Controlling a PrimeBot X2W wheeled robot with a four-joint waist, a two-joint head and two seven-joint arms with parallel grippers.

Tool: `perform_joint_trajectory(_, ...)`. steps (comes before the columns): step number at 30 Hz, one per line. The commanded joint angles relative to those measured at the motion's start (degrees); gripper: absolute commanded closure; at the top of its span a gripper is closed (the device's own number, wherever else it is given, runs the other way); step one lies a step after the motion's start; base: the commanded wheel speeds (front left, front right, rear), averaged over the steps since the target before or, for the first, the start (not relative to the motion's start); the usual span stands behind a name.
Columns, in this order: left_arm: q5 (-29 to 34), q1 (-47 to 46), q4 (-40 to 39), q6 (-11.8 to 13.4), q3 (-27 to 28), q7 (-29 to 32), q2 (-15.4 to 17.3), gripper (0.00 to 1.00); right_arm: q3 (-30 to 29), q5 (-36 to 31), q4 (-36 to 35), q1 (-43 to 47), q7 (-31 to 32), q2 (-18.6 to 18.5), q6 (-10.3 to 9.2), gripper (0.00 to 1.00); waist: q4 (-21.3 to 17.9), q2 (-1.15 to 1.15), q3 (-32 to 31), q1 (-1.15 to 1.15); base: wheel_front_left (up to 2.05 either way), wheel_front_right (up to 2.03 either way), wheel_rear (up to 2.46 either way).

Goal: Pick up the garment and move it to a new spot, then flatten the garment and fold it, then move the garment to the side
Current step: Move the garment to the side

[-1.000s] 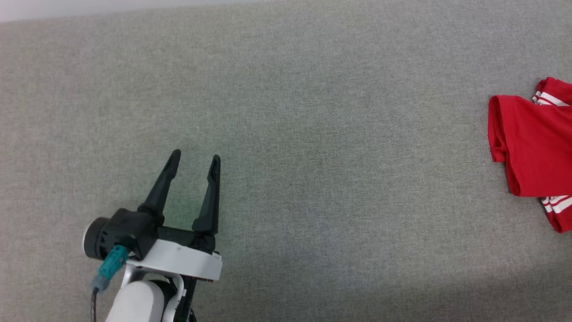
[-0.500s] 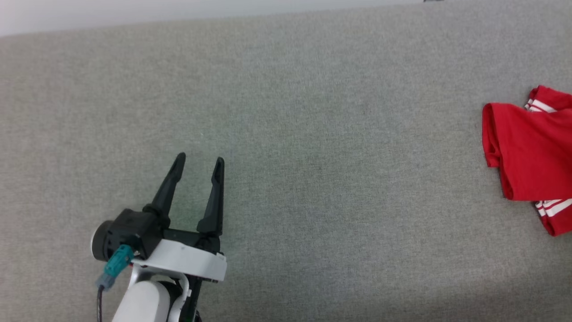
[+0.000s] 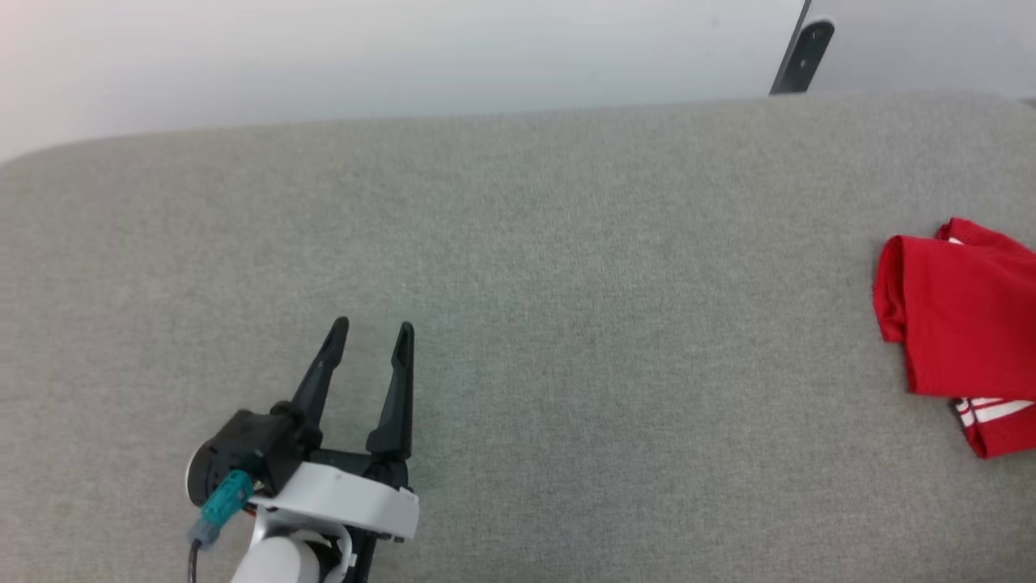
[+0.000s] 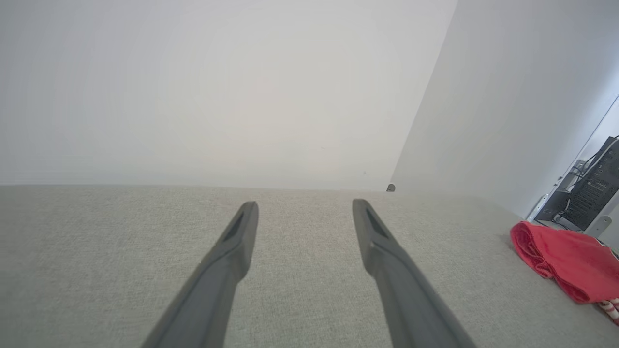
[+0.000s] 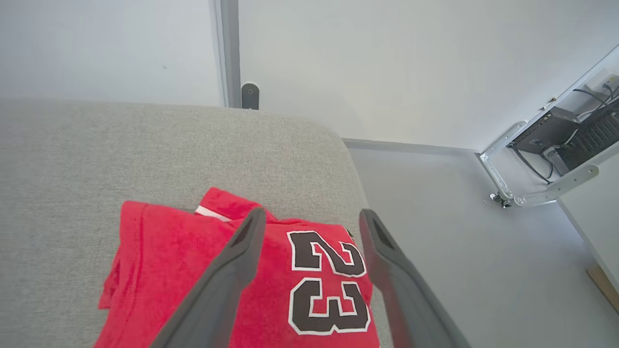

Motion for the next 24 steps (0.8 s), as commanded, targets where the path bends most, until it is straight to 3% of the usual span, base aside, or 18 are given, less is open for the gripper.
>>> perform_joint_trajectory(1, -0.4, 1.0, 0.3, -0.3, 0.2, -0.3, -0.1, 0.0, 0.5, 0.1, -0.5, 0.1, 0.2, 0.2, -0.07, 0.0, 0.7, 0.0, -2.5, 0.0, 0.0, 0.0, 0.0)
perform_joint_trajectory(5, -0.7, 2.1, 1.2, -0.4, 0.1, -0.5, -0.4, 0.0, 0.9, 1.0, -2.4, 1.6, 0.7, 1.2, -0.07, 0.0, 0.8, 0.0, -4.7, 0.0, 0.0, 0.0, 0.0)
perform_joint_trajectory(15, -2.3, 3.8, 5.8, -0.4, 1.6, -0.3, 1.3, 0.0, 1.3, 4.2, -9.8, 9.5, -3.4, 8.4, -0.07, 0.0, 0.3, 0.0, -9.2, 0.0, 0.0, 0.0, 0.0)
perform_joint_trajectory(24, -3.6, 4.6, 10.2, 0.1, 3.2, 0.3, 2.9, 0.0, 0.6, 0.0, -15.2, 17.7, -8.7, 14.9, -0.07, 0.0, -0.2, 0.0, -10.8, 0.0, 0.0, 0.0, 0.0)
